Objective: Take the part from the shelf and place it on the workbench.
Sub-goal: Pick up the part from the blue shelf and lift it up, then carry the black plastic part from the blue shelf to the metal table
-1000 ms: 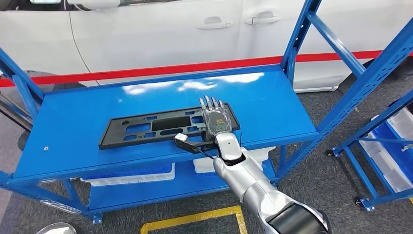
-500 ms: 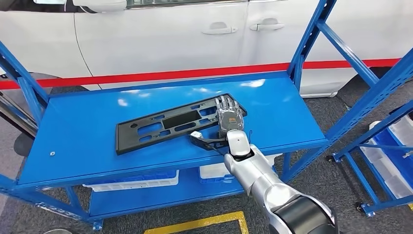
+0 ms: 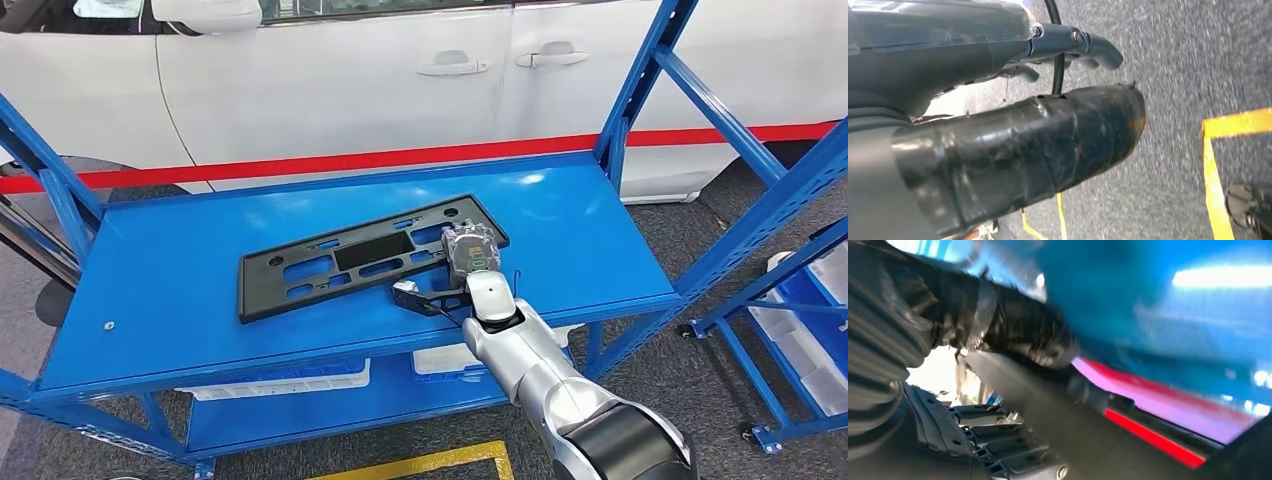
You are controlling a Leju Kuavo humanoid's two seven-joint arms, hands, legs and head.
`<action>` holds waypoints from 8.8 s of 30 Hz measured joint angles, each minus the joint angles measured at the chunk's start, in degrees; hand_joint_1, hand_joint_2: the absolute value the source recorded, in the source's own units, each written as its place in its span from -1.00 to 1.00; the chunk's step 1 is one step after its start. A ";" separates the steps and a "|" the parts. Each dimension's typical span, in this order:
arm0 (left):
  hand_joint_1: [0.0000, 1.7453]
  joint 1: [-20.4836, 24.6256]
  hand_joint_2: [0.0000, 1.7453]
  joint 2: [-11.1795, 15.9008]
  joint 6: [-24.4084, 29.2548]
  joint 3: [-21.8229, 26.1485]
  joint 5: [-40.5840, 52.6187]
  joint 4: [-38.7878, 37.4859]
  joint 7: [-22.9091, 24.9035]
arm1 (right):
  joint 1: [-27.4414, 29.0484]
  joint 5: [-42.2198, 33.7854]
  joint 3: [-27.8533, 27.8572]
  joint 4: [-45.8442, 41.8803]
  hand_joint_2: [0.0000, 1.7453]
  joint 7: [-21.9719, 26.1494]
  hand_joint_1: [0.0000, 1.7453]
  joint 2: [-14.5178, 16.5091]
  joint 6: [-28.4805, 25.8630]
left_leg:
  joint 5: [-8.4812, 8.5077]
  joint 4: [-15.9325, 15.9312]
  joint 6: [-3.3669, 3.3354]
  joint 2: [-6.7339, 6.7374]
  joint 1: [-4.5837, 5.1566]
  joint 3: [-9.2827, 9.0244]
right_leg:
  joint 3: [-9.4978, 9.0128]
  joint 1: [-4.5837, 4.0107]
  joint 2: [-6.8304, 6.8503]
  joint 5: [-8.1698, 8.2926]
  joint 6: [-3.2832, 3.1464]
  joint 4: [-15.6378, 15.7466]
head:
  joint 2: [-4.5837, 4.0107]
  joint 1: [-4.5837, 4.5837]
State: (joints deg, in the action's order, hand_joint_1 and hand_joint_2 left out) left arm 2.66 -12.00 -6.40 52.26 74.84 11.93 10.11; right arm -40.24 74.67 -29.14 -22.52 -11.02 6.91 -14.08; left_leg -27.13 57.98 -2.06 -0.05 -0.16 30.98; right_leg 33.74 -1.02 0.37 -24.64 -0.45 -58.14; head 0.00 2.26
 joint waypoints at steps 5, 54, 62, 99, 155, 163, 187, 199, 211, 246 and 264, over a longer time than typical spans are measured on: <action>-1.00 -0.07 -1.00 0.00 0.09 0.41 -0.35 0.00 -0.17 | -0.05 0.22 0.54 -0.07 1.00 0.38 1.00 0.42 0.02 | -0.17 -0.39 0.29 -0.02 -0.01 -0.60 | -0.43 -0.02 0.07 -0.35 -0.45 -0.01 | 0.00 -0.01; -1.00 0.18 1.00 -0.35 3.04 5.55 -0.81 0.00 -0.85 | 10.50 -12.32 -4.04 -42.33 1.00 19.24 1.00 2.18 -4.20 | 1.24 -1.91 -0.11 0.22 -0.97 -0.38 | 5.55 2.46 -0.34 -5.72 2.50 -12.77 | 0.00 0.01; -1.00 0.45 1.00 -0.27 2.65 5.53 0.08 0.00 0.04 | 12.66 -11.36 -7.24 -45.78 1.00 19.76 1.00 0.59 -6.96 | -0.16 1.53 3.29 -0.26 -1.78 2.18 | 2.07 2.51 -0.84 -1.37 0.56 -2.89 | 0.00 0.20; -1.00 0.77 1.00 -0.04 1.72 5.53 1.27 0.00 1.21 | 12.41 -17.38 -23.82 -51.01 1.00 25.44 1.00 -4.80 -0.85 | -4.29 17.15 4.01 -0.30 -1.34 11.40 | 1.46 2.04 2.12 -0.58 -1.52 -1.16 | 0.00 -0.18; -1.00 1.54 1.00 -0.41 -0.41 3.17 6.28 -0.22 3.29 | 12.09 -17.70 -26.01 -54.12 1.00 18.08 1.00 -11.96 -0.18 | 9.29 0.42 1.01 -5.23 0.39 11.17 | -5.94 -1.56 -2.65 -3.89 -4.80 1.90 | 0.00 0.87; -1.00 1.72 1.00 -0.31 -1.50 0.73 7.53 -0.24 0.38 | 17.21 -15.97 -22.80 -56.30 1.00 17.42 1.00 -16.03 -0.86 | 4.09 12.96 5.07 1.38 -2.70 9.49 | -0.42 0.69 4.80 -0.17 -1.09 1.20 | 0.00 0.79; -1.00 1.66 1.00 -1.81 -1.02 -6.14 11.69 -0.57 0.43 | 30.40 -11.01 -14.66 -65.80 1.00 15.37 1.00 -26.47 -2.78 | -0.08 6.74 1.28 -2.59 0.08 7.85 | -1.74 0.78 -1.51 -1.36 -1.27 0.64 | 0.00 1.33; -1.00 1.40 1.00 -1.11 -3.05 -6.47 12.04 -0.57 -0.17 | 31.57 -10.05 -14.10 -66.51 1.00 15.15 1.00 -26.98 -2.55 | 1.38 0.83 0.01 1.76 0.18 2.96 | -0.75 0.65 6.46 -1.77 0.47 -0.78 | 0.00 1.34; -1.00 1.47 1.00 -0.16 1.14 -2.83 0.80 -0.57 -1.78 | 24.59 -11.66 -16.98 -62.67 1.00 22.41 1.00 -22.07 2.02 | 3.94 1.06 0.15 -5.73 -0.46 5.31 | -2.12 2.62 -4.11 -4.01 1.77 -2.14 | 0.00 1.39; -1.00 2.36 1.00 -0.67 0.43 19.94 -17.55 -0.50 -6.44 | 2.18 -24.83 -37.30 -40.94 1.00 28.04 1.00 7.37 8.59 | 2.88 1.10 1.08 -7.21 -0.56 5.39 | -1.56 0.91 -3.58 -1.85 -1.23 0.36 | 0.00 1.23; -1.00 2.59 1.00 -0.08 0.25 18.18 -13.84 -0.52 -5.97 | 1.11 -25.38 -37.44 -40.54 1.00 26.27 1.00 5.11 8.51 | 2.19 1.28 0.47 -0.40 -1.20 4.95 | 1.35 1.75 1.42 -8.58 1.86 -8.69 | 0.00 1.04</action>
State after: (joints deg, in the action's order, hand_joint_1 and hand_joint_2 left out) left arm 5.25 -12.08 -6.15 70.44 60.99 11.41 4.14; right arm -39.13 49.29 -66.58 -63.06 15.25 12.02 -5.57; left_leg -24.95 59.26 -1.60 -0.45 -1.36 35.93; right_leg 35.09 0.74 1.79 -33.22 1.41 -66.83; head 0.00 3.30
